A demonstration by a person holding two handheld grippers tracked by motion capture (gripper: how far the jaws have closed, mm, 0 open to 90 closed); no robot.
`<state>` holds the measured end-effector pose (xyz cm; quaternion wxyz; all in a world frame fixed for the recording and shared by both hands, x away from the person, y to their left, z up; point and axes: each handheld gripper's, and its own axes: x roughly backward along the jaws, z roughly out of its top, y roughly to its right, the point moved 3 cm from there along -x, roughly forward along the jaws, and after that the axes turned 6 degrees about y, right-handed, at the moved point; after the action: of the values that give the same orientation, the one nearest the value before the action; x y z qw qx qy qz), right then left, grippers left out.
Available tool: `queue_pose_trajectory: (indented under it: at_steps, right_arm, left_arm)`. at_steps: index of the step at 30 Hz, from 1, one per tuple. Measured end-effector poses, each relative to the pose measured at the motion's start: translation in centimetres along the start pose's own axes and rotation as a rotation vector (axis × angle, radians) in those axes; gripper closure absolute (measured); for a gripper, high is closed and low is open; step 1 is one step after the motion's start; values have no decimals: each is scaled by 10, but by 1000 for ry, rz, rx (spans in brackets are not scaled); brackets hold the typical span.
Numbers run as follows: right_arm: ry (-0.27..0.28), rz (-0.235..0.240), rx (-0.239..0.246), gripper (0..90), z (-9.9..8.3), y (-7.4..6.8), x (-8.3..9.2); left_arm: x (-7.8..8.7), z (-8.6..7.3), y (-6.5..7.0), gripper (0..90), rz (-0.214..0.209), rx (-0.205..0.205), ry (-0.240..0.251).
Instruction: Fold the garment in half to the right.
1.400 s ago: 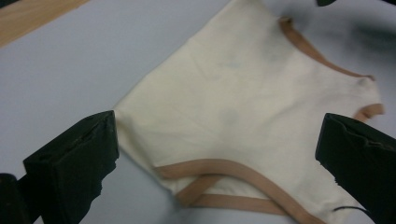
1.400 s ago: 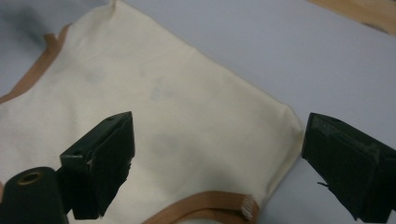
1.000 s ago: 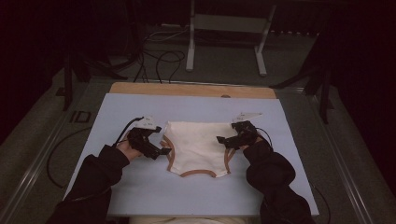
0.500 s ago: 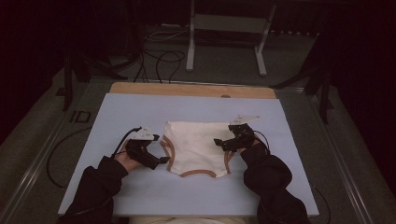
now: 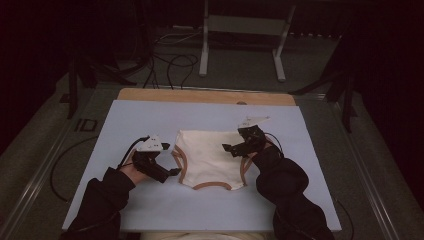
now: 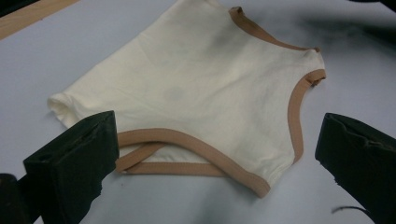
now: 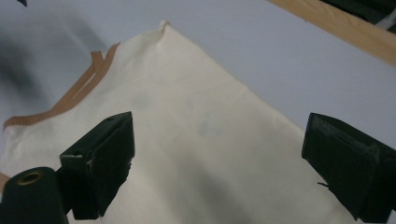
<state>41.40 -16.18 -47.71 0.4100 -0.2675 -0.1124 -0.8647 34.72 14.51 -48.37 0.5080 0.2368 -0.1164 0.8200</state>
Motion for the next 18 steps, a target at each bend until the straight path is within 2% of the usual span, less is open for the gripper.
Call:
queue_pose_trajectory:
  at_steps: [3,6,11,15,18]
  right_arm:
    - [0,8,9,95,8,-1,-3]
    - [2,14,16,95,16,-1,-8]
    - [-4,23,27,95,28,-3,-19]
    - [-6,40,29,95,36,-6,-27]
    - [-18,48,40,95,41,-8,-34]
  left_arm:
    - [1,1,0,3,0,4,0]
    - [2,4,3,3,4,-22,-5]
    - [3,6,7,3,0,-42,-13]
    - [2,8,11,3,-23,-52,-23]
    - [1,11,15,3,-29,-92,-18]
